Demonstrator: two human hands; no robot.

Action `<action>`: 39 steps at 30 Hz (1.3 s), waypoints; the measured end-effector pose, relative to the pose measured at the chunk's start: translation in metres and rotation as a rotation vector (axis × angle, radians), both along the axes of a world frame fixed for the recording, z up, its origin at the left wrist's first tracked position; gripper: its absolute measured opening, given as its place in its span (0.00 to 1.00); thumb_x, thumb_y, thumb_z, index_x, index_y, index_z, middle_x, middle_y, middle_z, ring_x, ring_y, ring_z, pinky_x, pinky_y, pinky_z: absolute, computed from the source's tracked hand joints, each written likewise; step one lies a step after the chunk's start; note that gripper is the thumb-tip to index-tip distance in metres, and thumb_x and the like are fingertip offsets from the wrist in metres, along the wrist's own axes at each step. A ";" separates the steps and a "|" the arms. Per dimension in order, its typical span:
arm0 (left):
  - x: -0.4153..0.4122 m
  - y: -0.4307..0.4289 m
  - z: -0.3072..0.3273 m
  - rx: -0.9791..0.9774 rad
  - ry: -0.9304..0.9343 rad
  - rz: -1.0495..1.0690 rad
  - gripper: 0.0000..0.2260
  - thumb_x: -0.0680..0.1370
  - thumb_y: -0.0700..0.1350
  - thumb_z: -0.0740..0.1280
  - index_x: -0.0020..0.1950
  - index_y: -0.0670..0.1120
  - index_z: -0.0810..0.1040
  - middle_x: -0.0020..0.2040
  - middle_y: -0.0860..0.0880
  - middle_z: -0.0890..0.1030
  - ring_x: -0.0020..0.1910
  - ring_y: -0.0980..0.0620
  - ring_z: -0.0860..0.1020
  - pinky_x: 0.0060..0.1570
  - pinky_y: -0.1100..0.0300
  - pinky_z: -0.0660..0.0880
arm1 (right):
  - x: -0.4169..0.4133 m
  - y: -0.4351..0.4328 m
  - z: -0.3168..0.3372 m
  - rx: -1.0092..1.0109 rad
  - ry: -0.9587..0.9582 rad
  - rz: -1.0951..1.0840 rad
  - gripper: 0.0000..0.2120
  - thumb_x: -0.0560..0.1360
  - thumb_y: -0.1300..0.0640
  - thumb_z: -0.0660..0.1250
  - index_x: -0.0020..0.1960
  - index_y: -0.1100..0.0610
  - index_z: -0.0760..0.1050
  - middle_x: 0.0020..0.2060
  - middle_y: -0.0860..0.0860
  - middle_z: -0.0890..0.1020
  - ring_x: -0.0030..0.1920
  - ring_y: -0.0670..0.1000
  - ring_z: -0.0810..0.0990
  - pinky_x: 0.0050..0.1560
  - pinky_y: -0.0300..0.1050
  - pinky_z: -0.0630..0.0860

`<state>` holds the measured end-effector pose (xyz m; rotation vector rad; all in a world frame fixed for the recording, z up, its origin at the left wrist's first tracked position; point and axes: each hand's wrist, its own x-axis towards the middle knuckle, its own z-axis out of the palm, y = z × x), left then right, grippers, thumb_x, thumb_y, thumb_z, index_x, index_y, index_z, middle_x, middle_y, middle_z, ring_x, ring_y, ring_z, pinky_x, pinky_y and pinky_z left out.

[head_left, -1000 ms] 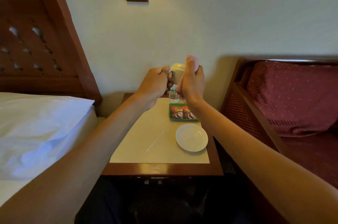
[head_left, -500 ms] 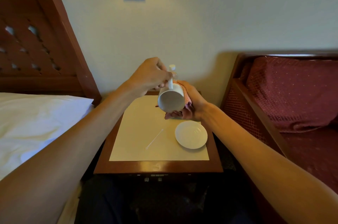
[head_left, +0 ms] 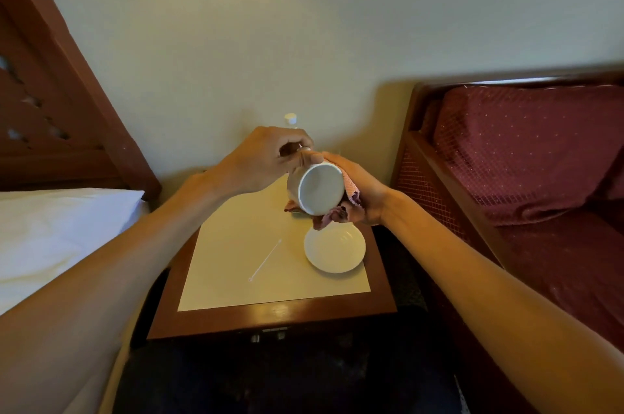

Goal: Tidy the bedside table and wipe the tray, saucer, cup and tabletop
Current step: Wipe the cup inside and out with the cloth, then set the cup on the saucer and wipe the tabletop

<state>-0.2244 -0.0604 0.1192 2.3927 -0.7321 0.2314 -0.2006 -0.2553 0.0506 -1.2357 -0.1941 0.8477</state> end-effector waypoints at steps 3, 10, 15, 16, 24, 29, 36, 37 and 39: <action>0.011 -0.007 -0.016 -0.063 0.102 -0.004 0.16 0.79 0.57 0.65 0.41 0.45 0.77 0.32 0.51 0.74 0.31 0.55 0.68 0.34 0.59 0.67 | 0.006 -0.021 -0.010 -0.174 -0.073 -0.073 0.38 0.72 0.28 0.63 0.65 0.59 0.71 0.47 0.69 0.78 0.39 0.65 0.83 0.29 0.48 0.73; 0.030 -0.020 -0.088 -0.403 0.449 0.091 0.14 0.84 0.46 0.61 0.46 0.37 0.74 0.36 0.49 0.77 0.32 0.55 0.73 0.33 0.65 0.71 | 0.021 -0.059 -0.034 -0.394 -0.224 -0.413 0.33 0.76 0.32 0.60 0.53 0.64 0.77 0.31 0.64 0.82 0.22 0.56 0.80 0.19 0.39 0.69; 0.039 -0.027 -0.142 -0.495 0.585 0.150 0.13 0.85 0.45 0.59 0.44 0.42 0.75 0.36 0.46 0.78 0.33 0.51 0.74 0.33 0.62 0.69 | 0.032 -0.069 -0.061 -0.561 -0.300 -0.547 0.30 0.76 0.31 0.60 0.53 0.59 0.78 0.38 0.63 0.84 0.27 0.57 0.82 0.23 0.44 0.74; 0.039 -0.027 -0.151 -0.485 0.596 0.162 0.13 0.85 0.45 0.58 0.45 0.41 0.76 0.36 0.46 0.78 0.33 0.52 0.73 0.33 0.63 0.68 | 0.033 -0.070 -0.066 -0.605 -0.335 -0.572 0.30 0.76 0.31 0.60 0.50 0.58 0.79 0.40 0.61 0.85 0.31 0.55 0.82 0.28 0.47 0.77; 0.031 -0.025 -0.215 -0.455 0.647 0.230 0.14 0.85 0.43 0.57 0.41 0.43 0.75 0.37 0.44 0.79 0.32 0.56 0.71 0.34 0.67 0.68 | 0.033 -0.076 -0.093 -0.696 -0.378 -0.636 0.34 0.69 0.23 0.58 0.48 0.53 0.79 0.44 0.58 0.85 0.44 0.63 0.85 0.47 0.66 0.81; 0.030 -0.026 -0.234 -0.393 0.651 0.238 0.16 0.85 0.46 0.58 0.41 0.40 0.73 0.37 0.47 0.81 0.35 0.54 0.72 0.42 0.56 0.69 | 0.033 -0.074 -0.096 -0.637 -0.347 -0.667 0.30 0.75 0.28 0.58 0.54 0.53 0.80 0.45 0.55 0.85 0.44 0.55 0.85 0.46 0.51 0.83; 0.029 -0.025 -0.238 -0.224 0.574 0.245 0.16 0.84 0.45 0.57 0.41 0.41 0.76 0.40 0.49 0.84 0.44 0.48 0.79 0.49 0.54 0.71 | 0.036 -0.071 -0.098 -0.563 -0.354 -0.675 0.26 0.79 0.35 0.58 0.57 0.55 0.80 0.47 0.54 0.85 0.48 0.52 0.85 0.49 0.46 0.81; 0.028 -0.024 -0.239 -0.212 0.579 0.246 0.16 0.85 0.44 0.57 0.41 0.40 0.76 0.40 0.49 0.84 0.43 0.49 0.78 0.48 0.55 0.70 | 0.037 -0.070 -0.098 -0.554 -0.348 -0.677 0.26 0.79 0.35 0.58 0.57 0.56 0.80 0.47 0.55 0.85 0.47 0.52 0.85 0.49 0.46 0.81; 0.026 -0.023 -0.238 -0.174 0.577 0.247 0.16 0.85 0.43 0.57 0.40 0.41 0.76 0.41 0.48 0.82 0.44 0.49 0.76 0.45 0.58 0.67 | 0.036 -0.068 -0.097 -0.532 -0.347 -0.677 0.26 0.80 0.37 0.58 0.57 0.58 0.79 0.47 0.56 0.85 0.44 0.51 0.85 0.46 0.42 0.81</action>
